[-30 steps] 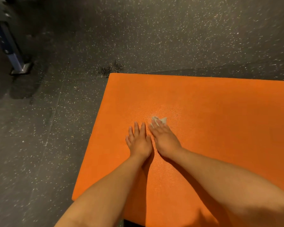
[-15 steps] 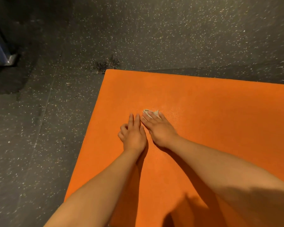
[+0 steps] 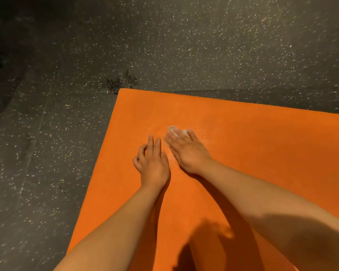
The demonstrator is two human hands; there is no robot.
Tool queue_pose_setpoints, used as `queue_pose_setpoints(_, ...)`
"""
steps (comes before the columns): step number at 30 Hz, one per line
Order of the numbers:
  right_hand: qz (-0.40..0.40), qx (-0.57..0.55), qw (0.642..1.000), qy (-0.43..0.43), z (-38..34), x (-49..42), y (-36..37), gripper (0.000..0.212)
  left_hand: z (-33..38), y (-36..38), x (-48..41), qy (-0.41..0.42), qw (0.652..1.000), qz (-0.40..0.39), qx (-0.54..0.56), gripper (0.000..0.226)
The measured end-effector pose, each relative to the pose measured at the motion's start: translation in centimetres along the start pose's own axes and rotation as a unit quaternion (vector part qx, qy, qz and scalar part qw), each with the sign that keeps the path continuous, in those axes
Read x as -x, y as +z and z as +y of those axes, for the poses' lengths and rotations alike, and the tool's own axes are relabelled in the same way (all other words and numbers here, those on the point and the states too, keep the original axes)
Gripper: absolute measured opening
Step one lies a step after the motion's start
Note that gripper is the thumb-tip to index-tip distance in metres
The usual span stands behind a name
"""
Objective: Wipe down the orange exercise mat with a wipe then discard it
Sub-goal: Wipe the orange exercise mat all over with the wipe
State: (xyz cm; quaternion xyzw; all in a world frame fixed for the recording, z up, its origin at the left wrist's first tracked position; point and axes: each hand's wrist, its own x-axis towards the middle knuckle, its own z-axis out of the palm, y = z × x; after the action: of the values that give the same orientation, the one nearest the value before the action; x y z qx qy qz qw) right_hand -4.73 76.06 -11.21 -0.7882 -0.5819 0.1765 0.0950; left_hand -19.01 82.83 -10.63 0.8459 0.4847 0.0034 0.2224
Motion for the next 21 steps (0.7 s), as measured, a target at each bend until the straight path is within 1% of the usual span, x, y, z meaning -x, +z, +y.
queue_pose_setpoints(2, 0.038, -0.001, 0.993, 0.116, 2.2, -0.8, -0.8, 0.055, -0.3, 0.0, 0.0, -0.006, 1.0, -0.001, 0.001, 0.05)
queue_pose_setpoints(4, 0.065, -0.016, 0.974, 0.214, 3.3, -1.6, -1.7, 0.056, -0.1, -0.1, -0.2, -0.014, 1.0, -0.005, 0.011, 0.05)
queue_pose_setpoints(5, 0.071, -0.021, 0.969, 0.238, 3.0, -2.0, -1.7, 0.056, 0.0, -0.1, -0.2, -0.016, 1.0, -0.005, 0.017, 0.05)
queue_pose_setpoints(6, 0.073, -0.025, 0.967, 0.242, 2.2, -2.3, -1.6, 0.057, 0.2, -0.1, -0.3, -0.02, 1.0, -0.004, 0.021, 0.049)
queue_pose_setpoints(7, 0.071, -0.03, 0.971, 0.226, 1.2, -2.5, -1.3, 0.058, 0.3, -0.1, -0.3, -0.026, 0.999, -0.001, 0.025, 0.049)
queue_pose_setpoints(8, 0.063, -0.034, 0.979, 0.189, 0.0, -2.6, -1.0, 0.06, 0.5, -0.1, -0.4, -0.032, 0.999, 0.003, 0.029, 0.049)
queue_pose_setpoints(11, 0.008, -0.047, 0.997, 0.056, -2.3, -2.6, -0.3, 0.058, 0.8, -0.9, -2.1, -0.053, 0.997, 0.032, 0.052, 0.041)
queue_pose_setpoints(13, -0.008, -0.033, 0.999, 0.011, -1.5, -2.6, -0.4, 0.055, 1.2, -1.5, -3.8, -0.044, 0.997, 0.041, 0.045, 0.04)
queue_pose_setpoints(14, -0.01, -0.015, 1.0, 0.006, -0.7, -2.6, -0.7, 0.056, 1.4, -1.5, -4.3, -0.028, 0.999, 0.03, 0.03, 0.043)
queue_pose_setpoints(15, -0.007, 0.0, 1.0, 0.025, 0.3, -2.7, -1.0, 0.057, 1.6, -1.3, -4.5, -0.01, 1.0, 0.012, 0.014, 0.047)
queue_pose_setpoints(16, 0.002, 0.005, 0.997, 0.072, 1.5, -3.0, -1.3, 0.058, 1.7, -1.0, -4.5, 0.003, 1.0, -0.006, -0.003, 0.05)
queue_pose_setpoints(17, 0.015, -0.002, 0.99, 0.144, 2.7, -3.3, -1.9, 0.058, 1.8, -0.7, -4.4, 0.009, 1.0, -0.02, -0.017, 0.052)
queue_pose_setpoints(19, 0.046, -0.043, 0.956, 0.288, 4.5, -4.0, -3.0, 0.059, 2.0, -0.5, -4.8, -0.007, 1.0, -0.026, -0.015, 0.051)
queue_pose_setpoints(20, 0.059, -0.062, 0.941, 0.326, 4.7, -4.4, -3.3, 0.059, 2.3, -0.6, -5.2, -0.023, 0.999, -0.026, -0.006, 0.05)
queue_pose_setpoints(21, 0.066, -0.07, 0.937, 0.335, 4.3, -4.7, -3.3, 0.059, 2.8, -0.8, -5.8, -0.04, 0.999, -0.024, -0.002, 0.05)
